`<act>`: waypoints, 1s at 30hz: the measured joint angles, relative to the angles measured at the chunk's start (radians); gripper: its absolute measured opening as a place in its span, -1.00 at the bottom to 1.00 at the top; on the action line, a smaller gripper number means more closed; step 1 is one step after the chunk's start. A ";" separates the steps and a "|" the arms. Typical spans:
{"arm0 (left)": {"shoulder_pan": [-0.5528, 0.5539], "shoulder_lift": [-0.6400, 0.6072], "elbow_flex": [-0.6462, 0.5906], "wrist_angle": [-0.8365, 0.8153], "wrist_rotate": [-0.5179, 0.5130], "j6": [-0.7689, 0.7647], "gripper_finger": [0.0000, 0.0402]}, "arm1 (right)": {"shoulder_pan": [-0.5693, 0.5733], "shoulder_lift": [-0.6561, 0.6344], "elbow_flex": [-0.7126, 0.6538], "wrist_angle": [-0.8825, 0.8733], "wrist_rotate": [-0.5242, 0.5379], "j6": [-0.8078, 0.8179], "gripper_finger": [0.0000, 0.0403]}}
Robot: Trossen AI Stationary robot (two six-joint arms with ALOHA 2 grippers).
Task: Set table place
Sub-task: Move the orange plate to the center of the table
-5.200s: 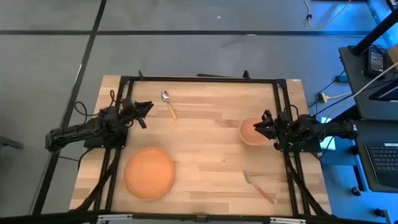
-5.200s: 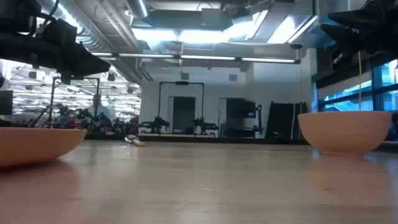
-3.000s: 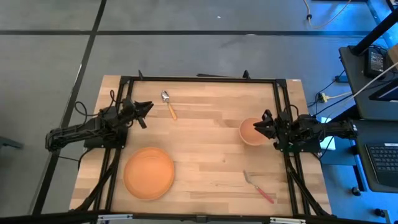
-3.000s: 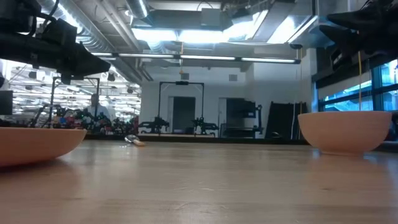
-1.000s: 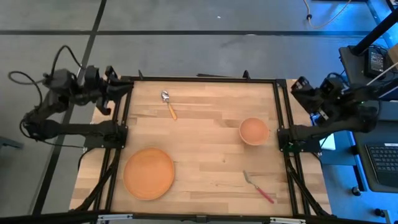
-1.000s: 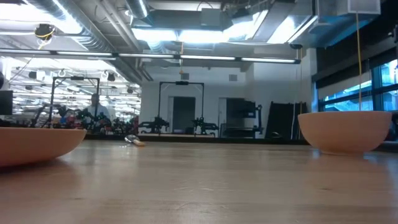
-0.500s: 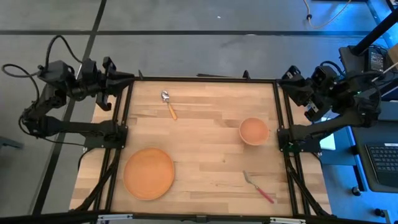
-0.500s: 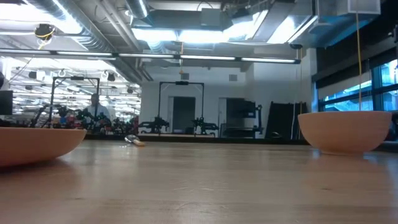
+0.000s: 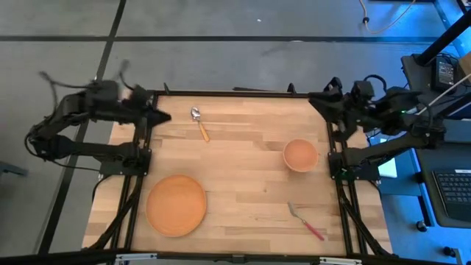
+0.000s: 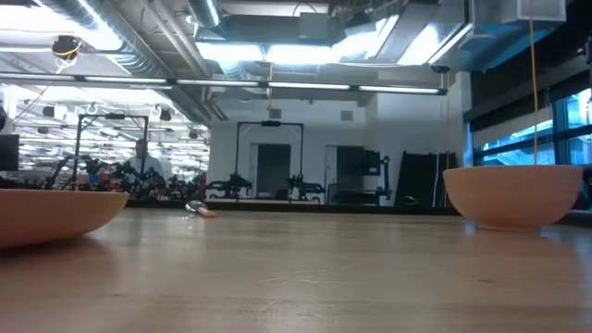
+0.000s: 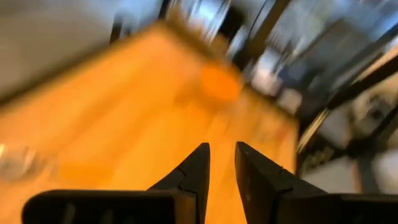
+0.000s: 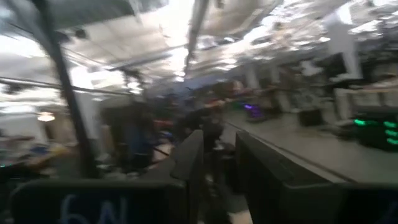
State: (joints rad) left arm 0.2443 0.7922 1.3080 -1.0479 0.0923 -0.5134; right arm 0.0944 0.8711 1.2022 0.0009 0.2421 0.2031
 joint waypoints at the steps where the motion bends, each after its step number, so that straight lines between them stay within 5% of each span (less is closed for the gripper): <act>1: -0.010 0.024 -0.002 -0.045 0.002 0.000 -0.65 | 0.000 0.004 0.000 -0.016 0.012 -0.002 -0.52; 9: -0.097 0.196 -0.072 -0.240 0.045 0.050 -0.65 | 0.000 0.038 0.000 -0.159 0.028 0.015 -0.52; 20: -0.177 0.323 -0.185 -0.144 0.051 0.059 -0.65 | 0.000 0.087 0.000 -0.172 0.027 0.050 -0.52; 30: -0.328 0.381 -0.338 -0.035 0.083 0.272 -0.65 | 0.000 0.097 0.000 -0.207 0.027 0.056 -0.52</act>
State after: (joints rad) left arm -0.0840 1.1732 0.9702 -1.0829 0.1752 -0.2416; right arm 0.0944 0.9680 1.2018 -0.2057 0.2691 0.2589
